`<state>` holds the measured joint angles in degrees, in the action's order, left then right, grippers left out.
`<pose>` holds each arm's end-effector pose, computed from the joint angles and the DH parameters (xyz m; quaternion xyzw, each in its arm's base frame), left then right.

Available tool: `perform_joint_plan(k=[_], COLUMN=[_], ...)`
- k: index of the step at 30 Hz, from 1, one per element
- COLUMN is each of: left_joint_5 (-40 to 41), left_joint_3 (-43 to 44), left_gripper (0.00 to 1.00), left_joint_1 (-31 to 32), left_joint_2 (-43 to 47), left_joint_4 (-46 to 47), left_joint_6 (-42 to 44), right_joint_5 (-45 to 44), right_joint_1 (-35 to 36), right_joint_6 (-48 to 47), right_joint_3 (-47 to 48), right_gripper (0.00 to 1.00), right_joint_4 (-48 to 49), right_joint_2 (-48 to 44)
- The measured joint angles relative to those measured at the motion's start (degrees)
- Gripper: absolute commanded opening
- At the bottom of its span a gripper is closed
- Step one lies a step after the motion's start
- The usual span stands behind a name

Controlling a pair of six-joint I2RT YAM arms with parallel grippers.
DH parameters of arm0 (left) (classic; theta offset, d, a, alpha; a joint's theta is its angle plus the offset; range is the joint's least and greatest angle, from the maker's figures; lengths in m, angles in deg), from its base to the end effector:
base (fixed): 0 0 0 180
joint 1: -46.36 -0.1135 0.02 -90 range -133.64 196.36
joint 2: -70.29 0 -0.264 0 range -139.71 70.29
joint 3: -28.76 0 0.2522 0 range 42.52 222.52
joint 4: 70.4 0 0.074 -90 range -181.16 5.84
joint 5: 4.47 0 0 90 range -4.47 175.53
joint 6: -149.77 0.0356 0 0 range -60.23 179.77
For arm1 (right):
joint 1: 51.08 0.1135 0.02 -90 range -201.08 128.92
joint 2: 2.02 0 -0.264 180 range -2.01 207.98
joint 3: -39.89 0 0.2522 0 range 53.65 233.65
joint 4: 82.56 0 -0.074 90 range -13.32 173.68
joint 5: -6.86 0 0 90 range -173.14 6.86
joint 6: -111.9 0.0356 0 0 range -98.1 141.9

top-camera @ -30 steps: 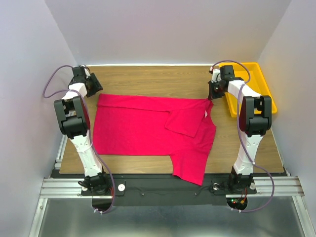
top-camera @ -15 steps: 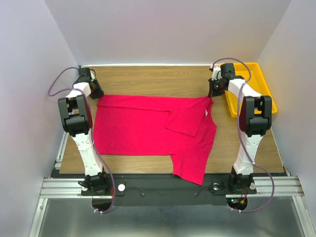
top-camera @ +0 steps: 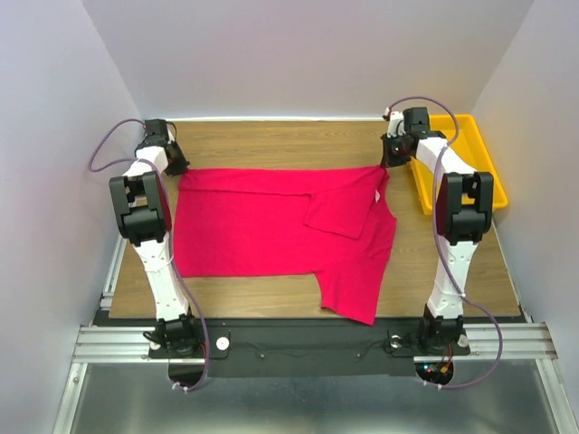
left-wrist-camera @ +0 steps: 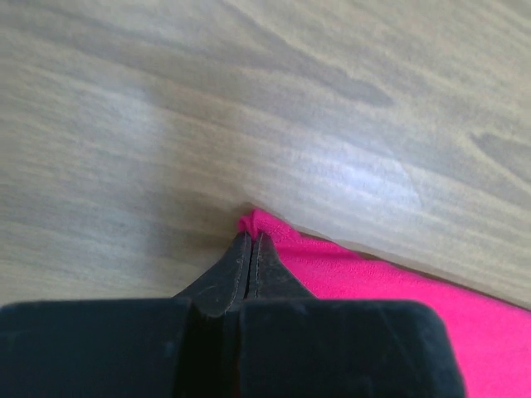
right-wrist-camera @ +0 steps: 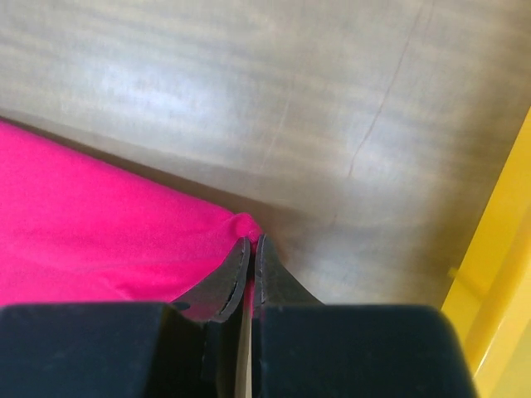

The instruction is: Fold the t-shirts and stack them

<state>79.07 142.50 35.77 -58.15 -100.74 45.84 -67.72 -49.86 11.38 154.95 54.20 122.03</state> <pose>0.4975 0.0889 0.1789 -0.1748 0.9061 -0.0632 0.3801 0.4830 0.0198 0.2072 -0.1391 0.9283 0.1005 0.3300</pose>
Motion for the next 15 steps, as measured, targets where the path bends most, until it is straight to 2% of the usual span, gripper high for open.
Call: perform_joint_plan(k=[5, 15], left_joint_5=[0.8, 0.9], left_joint_3=[3.3, 12.0], left_gripper=[0.0, 0.0], left_joint_1=[0.0, 0.0], left_joint_2=[-1.9, -7.2], left_joint_4=[-0.2, 0.3], left_joint_6=[-1.7, -6.2], right_joint_5=[-0.7, -3.1], right_joint_1=[0.0, 0.1], right_joint_6=[-0.2, -0.4], right_joint_3=[7.0, 29.1], right_gripper=[0.01, 0.01], right_joint_4=[-0.1, -0.2], right_joint_2=[4.7, 18.8])
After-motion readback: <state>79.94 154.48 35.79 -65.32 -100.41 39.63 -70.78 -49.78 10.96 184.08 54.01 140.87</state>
